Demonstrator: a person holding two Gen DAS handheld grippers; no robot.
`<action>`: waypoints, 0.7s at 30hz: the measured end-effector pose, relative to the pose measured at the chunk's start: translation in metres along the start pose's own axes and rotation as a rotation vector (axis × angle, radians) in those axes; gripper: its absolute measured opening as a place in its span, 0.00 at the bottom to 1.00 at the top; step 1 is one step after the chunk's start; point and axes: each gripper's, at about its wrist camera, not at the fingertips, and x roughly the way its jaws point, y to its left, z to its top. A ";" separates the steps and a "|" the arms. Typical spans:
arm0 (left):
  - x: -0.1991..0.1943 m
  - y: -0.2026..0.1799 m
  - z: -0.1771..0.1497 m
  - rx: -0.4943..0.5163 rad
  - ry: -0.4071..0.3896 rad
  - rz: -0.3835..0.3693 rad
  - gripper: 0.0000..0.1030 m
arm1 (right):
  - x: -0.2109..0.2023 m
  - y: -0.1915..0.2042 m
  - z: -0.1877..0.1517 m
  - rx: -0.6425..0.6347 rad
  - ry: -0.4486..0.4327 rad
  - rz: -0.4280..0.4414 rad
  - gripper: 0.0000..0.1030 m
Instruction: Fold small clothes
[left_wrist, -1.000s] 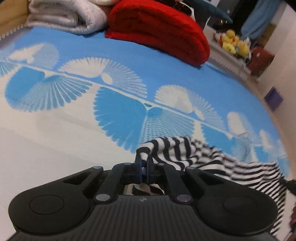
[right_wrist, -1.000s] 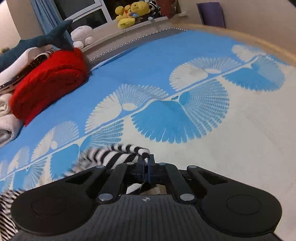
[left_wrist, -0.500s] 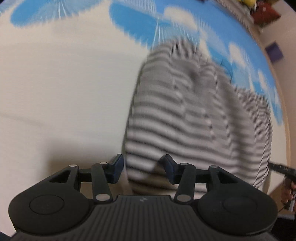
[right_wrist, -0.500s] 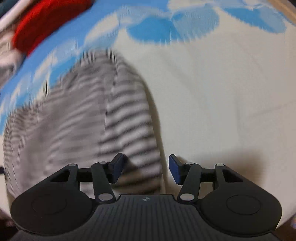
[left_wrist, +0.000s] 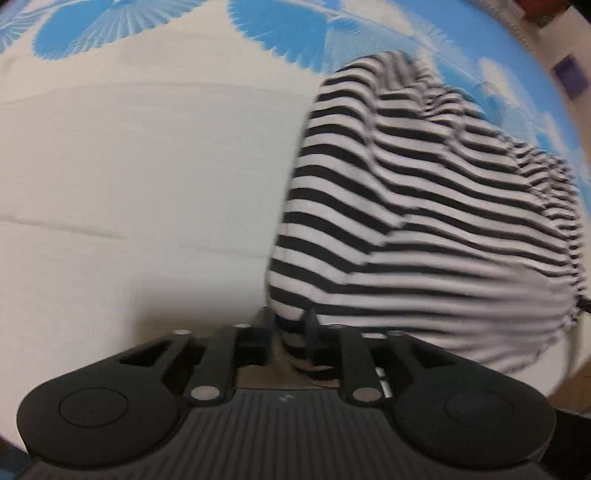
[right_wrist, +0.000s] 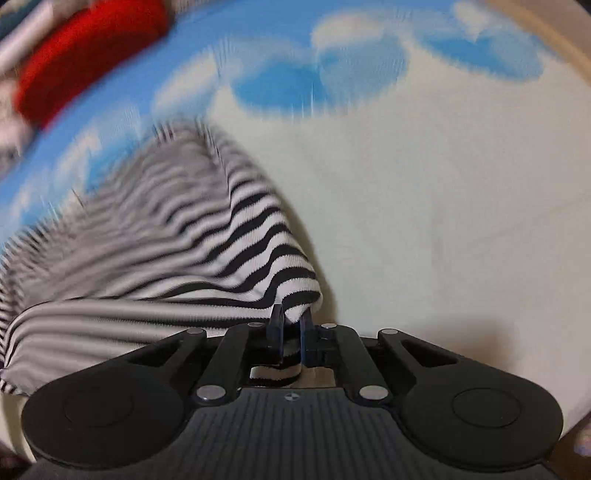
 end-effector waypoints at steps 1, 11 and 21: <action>-0.007 0.002 0.001 -0.025 -0.027 0.008 0.33 | -0.003 0.001 0.001 0.004 -0.015 -0.010 0.11; 0.012 -0.034 -0.008 0.182 0.016 0.058 0.34 | 0.005 0.037 -0.014 -0.295 0.005 -0.028 0.29; -0.129 -0.035 -0.021 0.049 -0.348 0.022 0.56 | -0.080 0.113 -0.033 -0.330 -0.352 -0.016 0.42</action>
